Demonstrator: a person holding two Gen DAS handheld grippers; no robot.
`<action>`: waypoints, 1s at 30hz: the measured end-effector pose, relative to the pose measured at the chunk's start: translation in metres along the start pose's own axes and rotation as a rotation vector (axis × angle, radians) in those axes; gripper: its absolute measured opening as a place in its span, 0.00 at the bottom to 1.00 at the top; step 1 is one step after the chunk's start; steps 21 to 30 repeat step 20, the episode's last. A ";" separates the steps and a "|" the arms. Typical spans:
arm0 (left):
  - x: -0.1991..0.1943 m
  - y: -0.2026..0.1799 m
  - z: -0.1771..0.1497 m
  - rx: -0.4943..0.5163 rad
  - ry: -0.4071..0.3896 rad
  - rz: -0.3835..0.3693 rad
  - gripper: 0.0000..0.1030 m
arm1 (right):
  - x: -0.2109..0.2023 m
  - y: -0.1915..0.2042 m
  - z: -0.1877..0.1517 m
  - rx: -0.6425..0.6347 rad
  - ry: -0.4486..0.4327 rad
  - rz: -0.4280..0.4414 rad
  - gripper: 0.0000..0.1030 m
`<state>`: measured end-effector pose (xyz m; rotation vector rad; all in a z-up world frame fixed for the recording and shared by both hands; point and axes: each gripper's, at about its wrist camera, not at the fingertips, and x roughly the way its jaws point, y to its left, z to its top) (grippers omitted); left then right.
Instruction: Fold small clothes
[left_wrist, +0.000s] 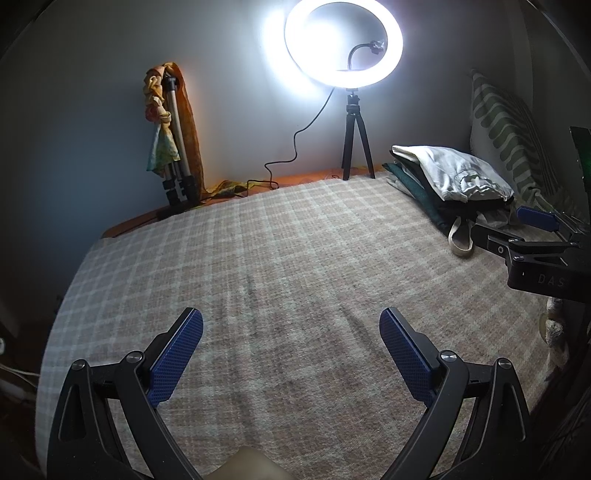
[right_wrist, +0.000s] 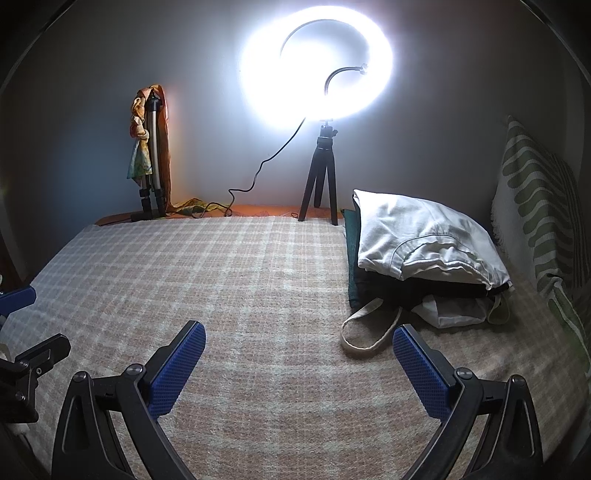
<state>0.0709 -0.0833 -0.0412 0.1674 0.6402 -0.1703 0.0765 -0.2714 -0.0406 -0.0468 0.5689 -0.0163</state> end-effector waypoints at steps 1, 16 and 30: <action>0.000 0.000 0.000 0.000 0.000 -0.002 0.94 | 0.000 0.000 0.000 0.000 0.001 0.000 1.00; 0.000 0.000 0.000 0.004 -0.001 -0.004 0.94 | 0.000 0.000 -0.001 0.002 0.002 0.002 1.00; -0.001 -0.001 0.000 0.002 0.000 -0.003 0.94 | 0.000 -0.001 -0.001 0.002 0.003 0.003 1.00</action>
